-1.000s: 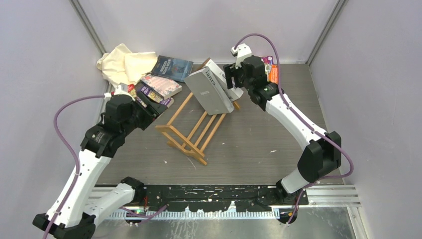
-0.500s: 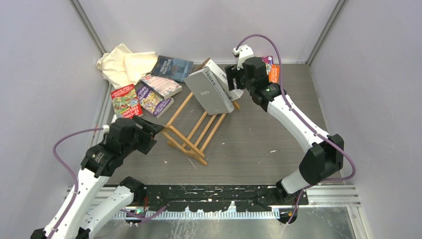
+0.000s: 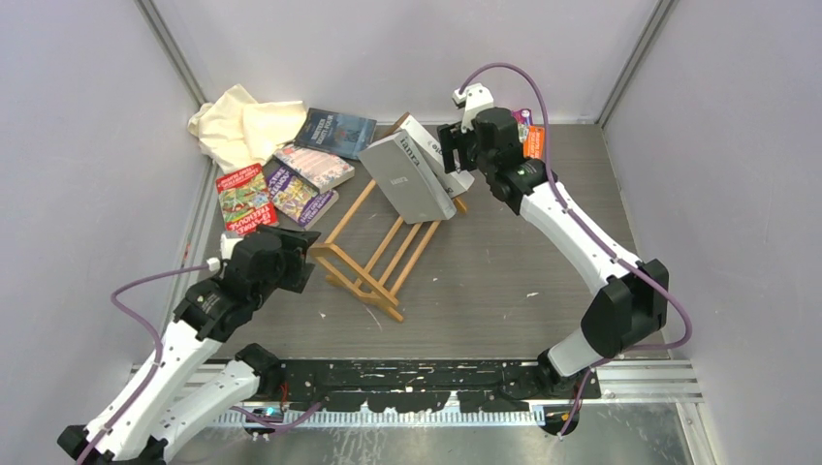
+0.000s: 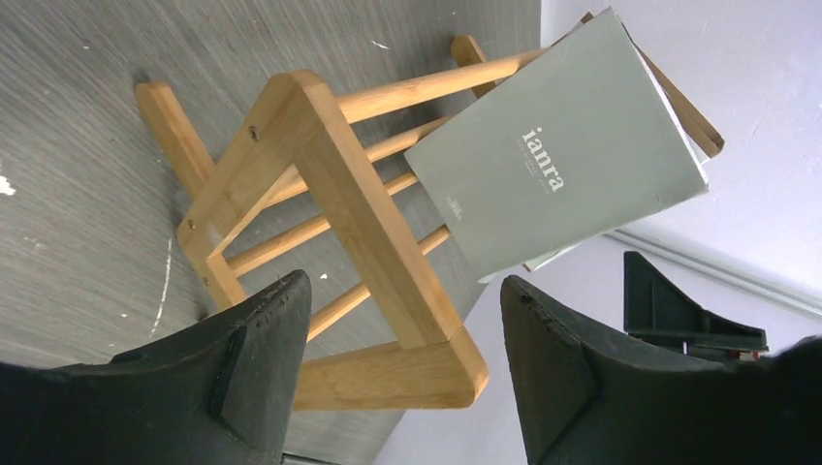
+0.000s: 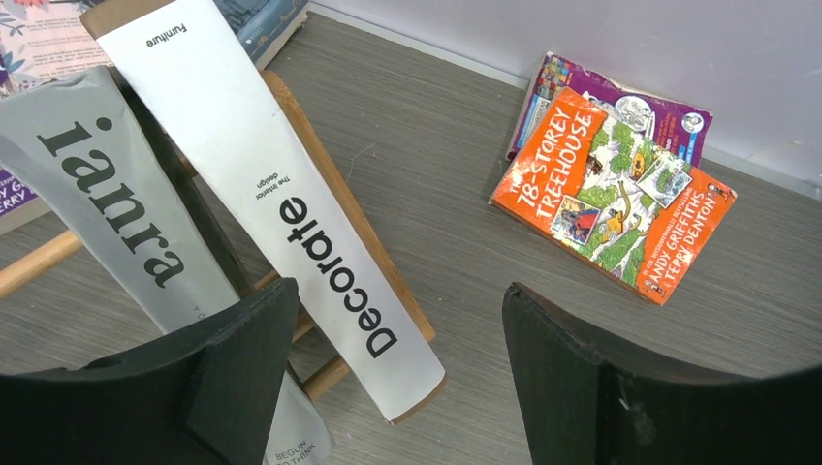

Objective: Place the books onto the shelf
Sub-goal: Adjust the shelf at the center of the board.

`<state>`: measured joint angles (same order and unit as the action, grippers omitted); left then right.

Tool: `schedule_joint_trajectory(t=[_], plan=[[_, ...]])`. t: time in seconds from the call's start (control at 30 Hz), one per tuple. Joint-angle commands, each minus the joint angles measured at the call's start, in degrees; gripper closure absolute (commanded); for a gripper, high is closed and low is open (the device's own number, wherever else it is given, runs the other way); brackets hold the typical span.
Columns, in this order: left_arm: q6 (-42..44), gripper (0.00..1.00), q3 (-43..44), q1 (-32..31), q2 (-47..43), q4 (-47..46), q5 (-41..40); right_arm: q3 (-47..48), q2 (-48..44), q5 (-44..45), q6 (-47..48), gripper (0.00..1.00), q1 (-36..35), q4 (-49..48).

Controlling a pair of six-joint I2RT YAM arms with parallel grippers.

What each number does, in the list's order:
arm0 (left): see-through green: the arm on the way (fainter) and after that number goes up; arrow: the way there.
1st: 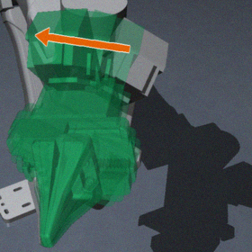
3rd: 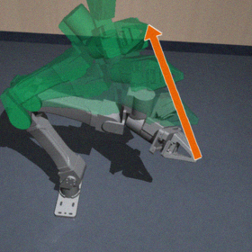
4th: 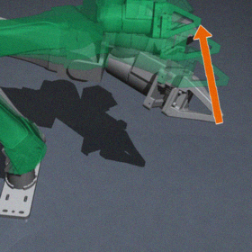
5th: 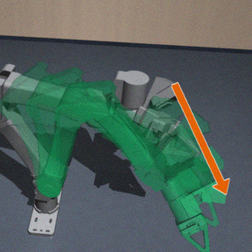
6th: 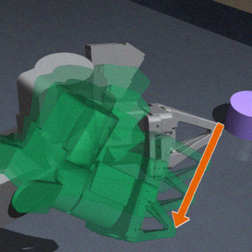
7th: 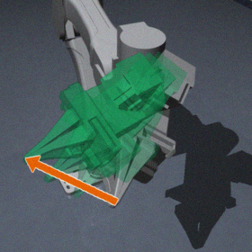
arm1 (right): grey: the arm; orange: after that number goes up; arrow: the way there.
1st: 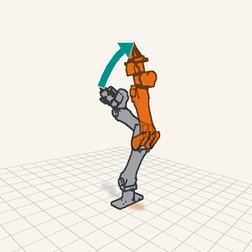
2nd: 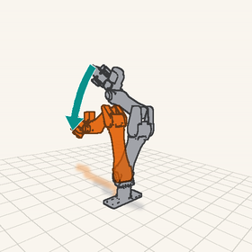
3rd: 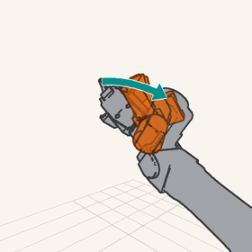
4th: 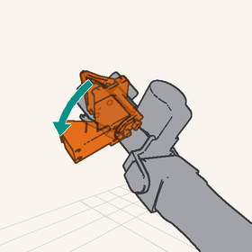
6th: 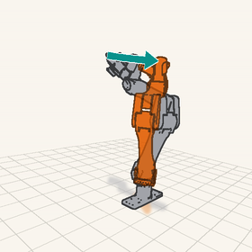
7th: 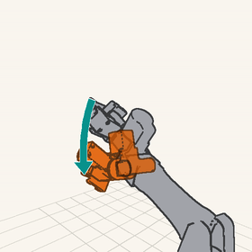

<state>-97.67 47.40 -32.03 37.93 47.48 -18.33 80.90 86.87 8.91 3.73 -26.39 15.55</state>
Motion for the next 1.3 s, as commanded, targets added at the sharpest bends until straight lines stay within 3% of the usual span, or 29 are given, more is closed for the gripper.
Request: schedule_joint_trajectory(t=[0.0, 0.37, 0.77, 1.0, 1.27], plan=[[-6.62, 0.28, -0.65, -2.39, 2.74, -5.55, -6.21, 3.77, 0.75, 0.32, 0.35, 0.18, 0.05, -2.0], [-15.93, 0.3, -1.98, -8.88, 7.04, -7.91, -12.42, 5.38, 2.57, 0.5, 1.44, 0.18, 0.04, -2.09], [-18.24, 0.5, -2.94, -11.34, 8.91, -8.88, -16.36, 5.58, 3.22, 1.02, 2.12, 0.18, 0.07, -3.31], [-16.48, 0.52, -3.82, -11.39, 8.19, -9.93, -18.05, 6.01, 3.72, 1.27, 2.16, 0.18, 0.0, -3.86], [-8.2, 0.51, -4.64, -11.31, 8.65, -15.65, -19.37, 6.01, 3.93, 2.14, 2.34, 0.18, 0.12, -4.84]])
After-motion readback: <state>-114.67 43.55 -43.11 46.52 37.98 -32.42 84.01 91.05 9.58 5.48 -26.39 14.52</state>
